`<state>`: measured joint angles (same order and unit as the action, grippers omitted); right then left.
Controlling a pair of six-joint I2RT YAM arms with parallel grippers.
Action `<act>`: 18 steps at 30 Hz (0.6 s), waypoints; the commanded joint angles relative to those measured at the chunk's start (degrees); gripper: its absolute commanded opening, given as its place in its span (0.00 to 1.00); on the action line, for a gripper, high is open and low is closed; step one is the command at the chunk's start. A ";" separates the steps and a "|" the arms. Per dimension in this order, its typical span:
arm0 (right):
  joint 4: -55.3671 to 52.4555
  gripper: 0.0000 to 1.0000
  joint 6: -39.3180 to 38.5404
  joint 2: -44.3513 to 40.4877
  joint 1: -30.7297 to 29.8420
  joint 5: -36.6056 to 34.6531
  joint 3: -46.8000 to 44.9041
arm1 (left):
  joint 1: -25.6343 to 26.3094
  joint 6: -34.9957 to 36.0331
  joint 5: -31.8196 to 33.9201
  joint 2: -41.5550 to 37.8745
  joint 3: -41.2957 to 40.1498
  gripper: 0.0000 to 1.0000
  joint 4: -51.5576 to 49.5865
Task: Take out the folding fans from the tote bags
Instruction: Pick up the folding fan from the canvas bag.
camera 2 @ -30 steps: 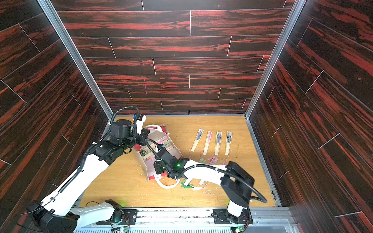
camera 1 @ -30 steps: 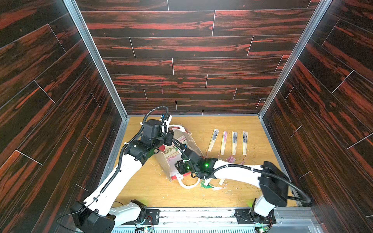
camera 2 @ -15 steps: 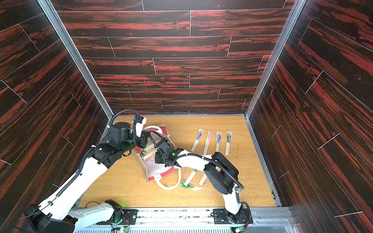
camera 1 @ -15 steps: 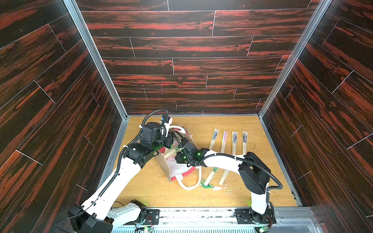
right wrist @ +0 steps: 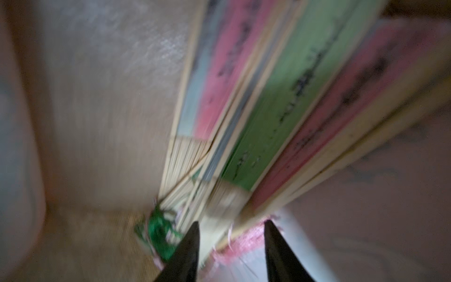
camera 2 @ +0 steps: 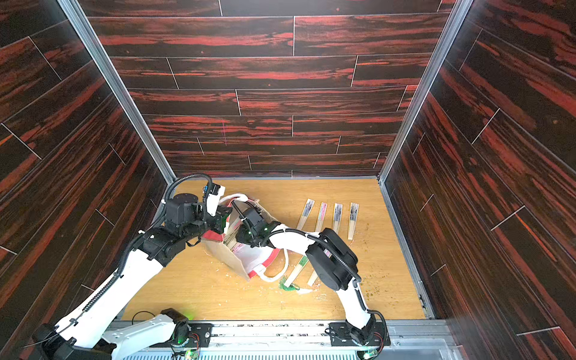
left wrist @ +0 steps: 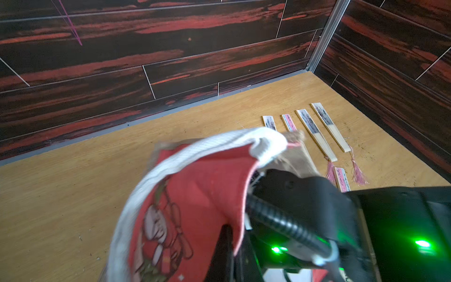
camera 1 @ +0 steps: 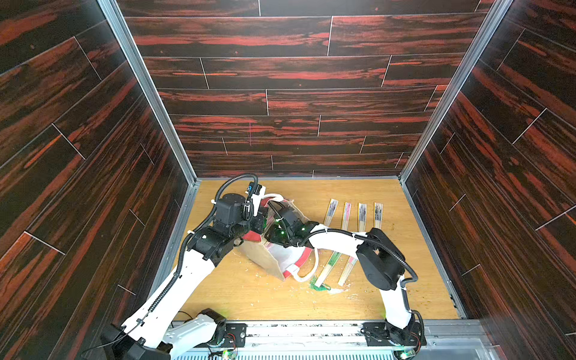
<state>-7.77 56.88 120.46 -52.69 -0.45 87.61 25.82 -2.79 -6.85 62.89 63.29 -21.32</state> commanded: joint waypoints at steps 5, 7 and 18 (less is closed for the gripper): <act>-5.86 0.60 -0.08 5.42 0.24 -1.65 6.83 | 1.06 0.88 -7.86 -1.02 -0.93 0.00 1.35; -8.38 0.63 -1.16 7.23 0.29 -2.16 9.52 | 1.07 0.70 -8.51 -0.85 -0.98 0.00 1.45; -12.68 0.71 -6.89 13.13 -0.81 -0.50 16.69 | 1.68 0.07 -9.86 1.44 -0.65 0.00 0.97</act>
<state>-16.78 52.60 129.01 -52.25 -0.80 100.31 25.82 -3.05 -9.91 63.94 62.67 -21.45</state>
